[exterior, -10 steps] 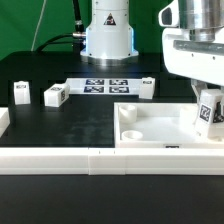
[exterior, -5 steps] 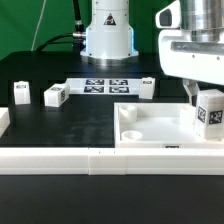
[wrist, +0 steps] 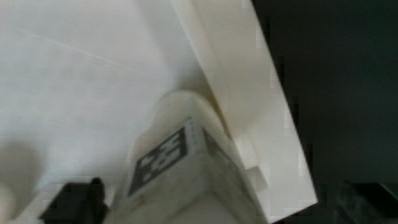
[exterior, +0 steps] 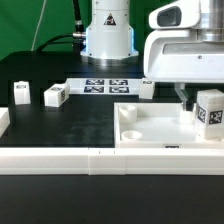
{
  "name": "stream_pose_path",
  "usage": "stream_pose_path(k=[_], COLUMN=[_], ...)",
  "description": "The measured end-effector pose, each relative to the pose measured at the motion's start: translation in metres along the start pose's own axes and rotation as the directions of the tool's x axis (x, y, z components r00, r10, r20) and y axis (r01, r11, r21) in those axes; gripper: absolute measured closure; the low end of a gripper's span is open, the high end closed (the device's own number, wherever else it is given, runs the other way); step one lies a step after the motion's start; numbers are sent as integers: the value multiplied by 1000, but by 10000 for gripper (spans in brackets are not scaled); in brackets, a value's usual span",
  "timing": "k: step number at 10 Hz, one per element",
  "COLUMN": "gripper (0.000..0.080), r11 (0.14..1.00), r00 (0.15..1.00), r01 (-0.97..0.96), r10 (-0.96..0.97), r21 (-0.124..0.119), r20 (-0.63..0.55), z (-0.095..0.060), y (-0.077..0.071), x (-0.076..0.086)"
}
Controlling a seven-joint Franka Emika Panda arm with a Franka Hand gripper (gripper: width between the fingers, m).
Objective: Assemble one leg
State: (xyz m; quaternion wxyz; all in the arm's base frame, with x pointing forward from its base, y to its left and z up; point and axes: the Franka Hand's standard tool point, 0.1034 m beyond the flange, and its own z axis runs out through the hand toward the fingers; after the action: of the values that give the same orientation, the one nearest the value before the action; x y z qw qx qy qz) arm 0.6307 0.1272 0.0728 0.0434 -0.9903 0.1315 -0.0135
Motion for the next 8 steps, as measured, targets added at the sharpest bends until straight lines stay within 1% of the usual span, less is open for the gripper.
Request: stream_pose_path(k=[2,3,5,6,7,8], gripper=[151,151,151,267,403,403], r11=[978,959,933,935,935,935], r00=[978,959,933,935,935,936], r01=[206,282,359,353,353,353], r10=[-206,-282,-359,-354,-354,-353], r21=[-23,-23,-22,-22,-22,-22], r20=[-2,-1,-1,-1,-1,-1], z=[-2,-2,-1,-1,-1,-1], y=[1,3,5,5,5,5], x=[2,2,3,3,3,3])
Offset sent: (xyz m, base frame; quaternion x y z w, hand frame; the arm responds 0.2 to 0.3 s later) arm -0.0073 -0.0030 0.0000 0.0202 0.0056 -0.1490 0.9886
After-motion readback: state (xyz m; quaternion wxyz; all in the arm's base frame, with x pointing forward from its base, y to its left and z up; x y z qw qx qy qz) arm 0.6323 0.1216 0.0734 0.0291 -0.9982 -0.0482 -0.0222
